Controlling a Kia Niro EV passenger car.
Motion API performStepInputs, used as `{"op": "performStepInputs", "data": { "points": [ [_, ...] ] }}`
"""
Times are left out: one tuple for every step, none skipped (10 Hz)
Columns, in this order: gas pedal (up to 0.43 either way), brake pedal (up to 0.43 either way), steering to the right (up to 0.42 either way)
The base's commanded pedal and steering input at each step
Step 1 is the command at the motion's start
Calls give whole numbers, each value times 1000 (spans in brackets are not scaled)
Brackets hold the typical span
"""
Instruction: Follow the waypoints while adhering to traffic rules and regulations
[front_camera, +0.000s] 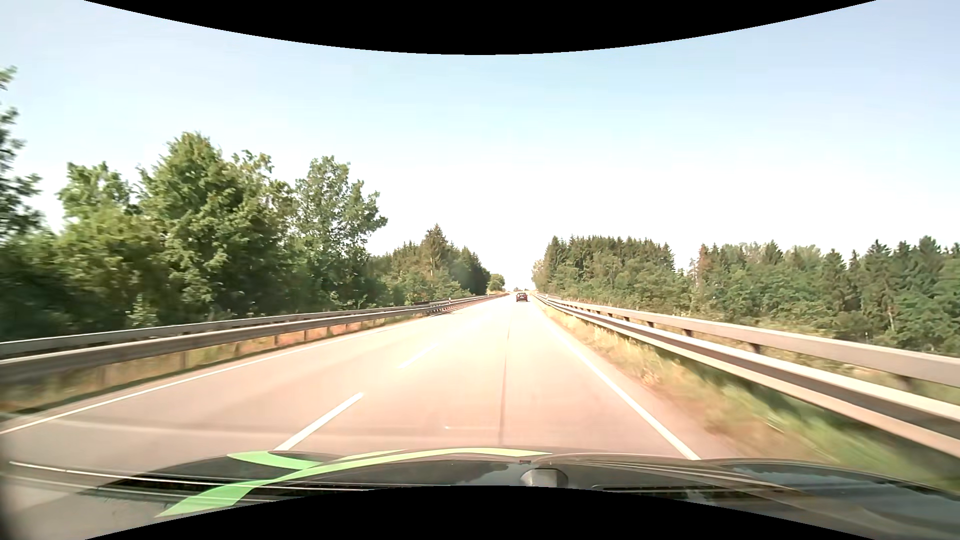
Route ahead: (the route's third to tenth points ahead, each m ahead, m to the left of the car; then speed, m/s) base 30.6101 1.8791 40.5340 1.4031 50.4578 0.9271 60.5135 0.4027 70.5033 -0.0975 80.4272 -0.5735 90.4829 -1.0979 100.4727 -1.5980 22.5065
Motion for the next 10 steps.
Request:
{"op": "performStepInputs", "data": {
  "points": [
    [350,0,10],
    [350,0,9],
    [350,0,9],
    [350,0,8],
    [350,0,8],
    [339,0,7],
    [339,0,6],
    [339,0,6],
    [339,0,6],
    [339,0,3]
  ]
}}
